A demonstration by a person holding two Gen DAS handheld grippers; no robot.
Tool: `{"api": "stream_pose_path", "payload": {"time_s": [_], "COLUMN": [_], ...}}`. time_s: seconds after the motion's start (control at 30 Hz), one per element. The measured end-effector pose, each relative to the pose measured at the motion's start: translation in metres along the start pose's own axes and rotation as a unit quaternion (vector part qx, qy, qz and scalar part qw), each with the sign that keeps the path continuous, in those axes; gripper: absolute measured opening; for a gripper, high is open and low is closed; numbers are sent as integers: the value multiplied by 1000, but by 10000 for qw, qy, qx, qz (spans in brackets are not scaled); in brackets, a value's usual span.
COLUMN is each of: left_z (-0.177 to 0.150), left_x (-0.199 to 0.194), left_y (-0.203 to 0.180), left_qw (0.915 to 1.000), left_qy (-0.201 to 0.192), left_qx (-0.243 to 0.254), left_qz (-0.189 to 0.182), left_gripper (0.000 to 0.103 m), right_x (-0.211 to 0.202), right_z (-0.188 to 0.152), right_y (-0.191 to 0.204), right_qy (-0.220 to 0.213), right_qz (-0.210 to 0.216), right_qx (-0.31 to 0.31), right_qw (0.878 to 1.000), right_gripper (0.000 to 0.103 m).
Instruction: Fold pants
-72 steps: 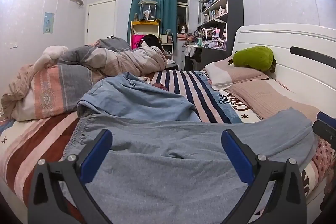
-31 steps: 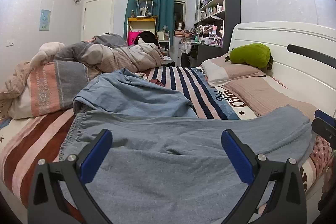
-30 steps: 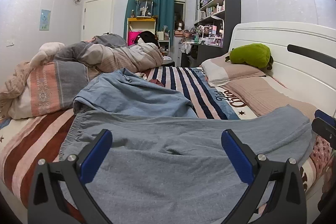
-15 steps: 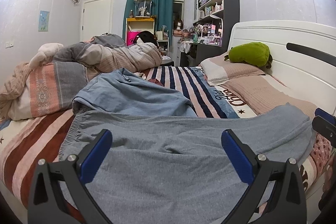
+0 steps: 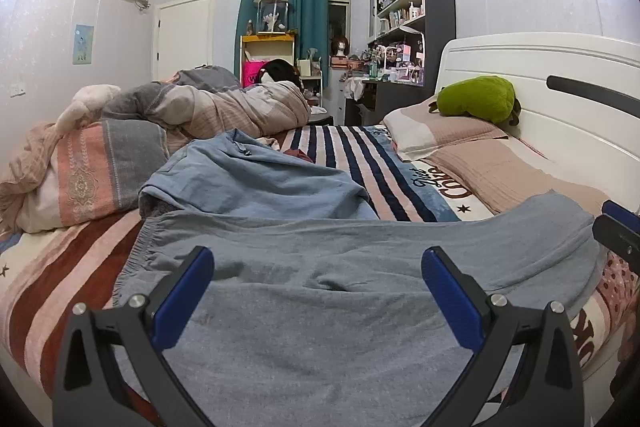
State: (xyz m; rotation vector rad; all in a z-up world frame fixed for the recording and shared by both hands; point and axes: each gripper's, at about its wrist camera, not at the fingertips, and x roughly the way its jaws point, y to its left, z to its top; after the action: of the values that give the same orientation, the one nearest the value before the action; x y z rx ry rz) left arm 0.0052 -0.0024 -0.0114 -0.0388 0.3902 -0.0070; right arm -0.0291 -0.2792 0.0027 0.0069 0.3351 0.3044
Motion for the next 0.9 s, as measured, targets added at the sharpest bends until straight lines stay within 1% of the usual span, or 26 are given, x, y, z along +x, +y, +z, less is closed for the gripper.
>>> {"api": "stream_pose_path", "payload": {"time_s": [0.13,0.23,0.3,0.37,0.43,0.47,0.5,0.53,0.63,0.67,0.7,0.73,0.77,0.8,0.83,0.87,0.9], "left_z": [-6,-10,-16,-24,-37,-46,-56,-69,-100,-111,-120,-127,-133,-137,-139,-139,-139], "left_x": [5,9,12,15,19,21,24,28,32,32,32,31,30,29,29,29,30], "left_y": [3,7,13,28,47,59,70,84,111,119,125,131,137,141,144,144,144], "left_qw": [10000,9998,9998,9993,9964,9947,9928,9898,9808,9770,9736,9703,9672,9645,9634,9632,9629], "left_qy": [-6,32,128,321,548,684,853,1085,1551,1684,1781,1849,1884,1888,1863,1854,1856], "left_qx": [35,117,77,-147,-465,-619,-751,-884,-1172,-1281,-1385,-1516,-1677,-1838,-1925,-1946,-1960], "left_qz": [40,171,137,-114,-439,-458,-392,-254,141,265,335,367,314,187,98,84,82], "left_gripper": [102,103,103,103,103,102,102,102,102,102,102,102,102,102,102,102,101], "right_x": [1,5,7,9,11,12,12,11,10,9,7,5,3,2,1,1,1], "right_z": [-2,-3,-5,-9,-18,-25,-31,-41,-67,-78,-90,-99,-110,-117,-124,-129,-135], "right_y": [1,-1,-3,-9,-25,-36,-47,-61,-94,-105,-115,-122,-131,-136,-141,-145,-149], "right_qy": [-204,-199,-150,20,226,346,450,572,875,994,1100,1179,1275,1338,1419,1479,1554], "right_qz": [-96,-220,-308,-434,-444,-438,-431,-448,-603,-677,-766,-846,-942,-991,-998,-976,-938], "right_qx": [-65,-103,-146,-123,104,254,406,618,1143,1328,1515,1662,1840,1956,2078,2159,2280], "right_qw": [9997,9995,9993,9990,9987,9981,9972,9954,9878,9838,9793,9754,9701,9665,9627,9602,9566], "right_gripper": [102,103,103,103,102,102,102,102,102,100,94,91,88,87,87,85,80]}}
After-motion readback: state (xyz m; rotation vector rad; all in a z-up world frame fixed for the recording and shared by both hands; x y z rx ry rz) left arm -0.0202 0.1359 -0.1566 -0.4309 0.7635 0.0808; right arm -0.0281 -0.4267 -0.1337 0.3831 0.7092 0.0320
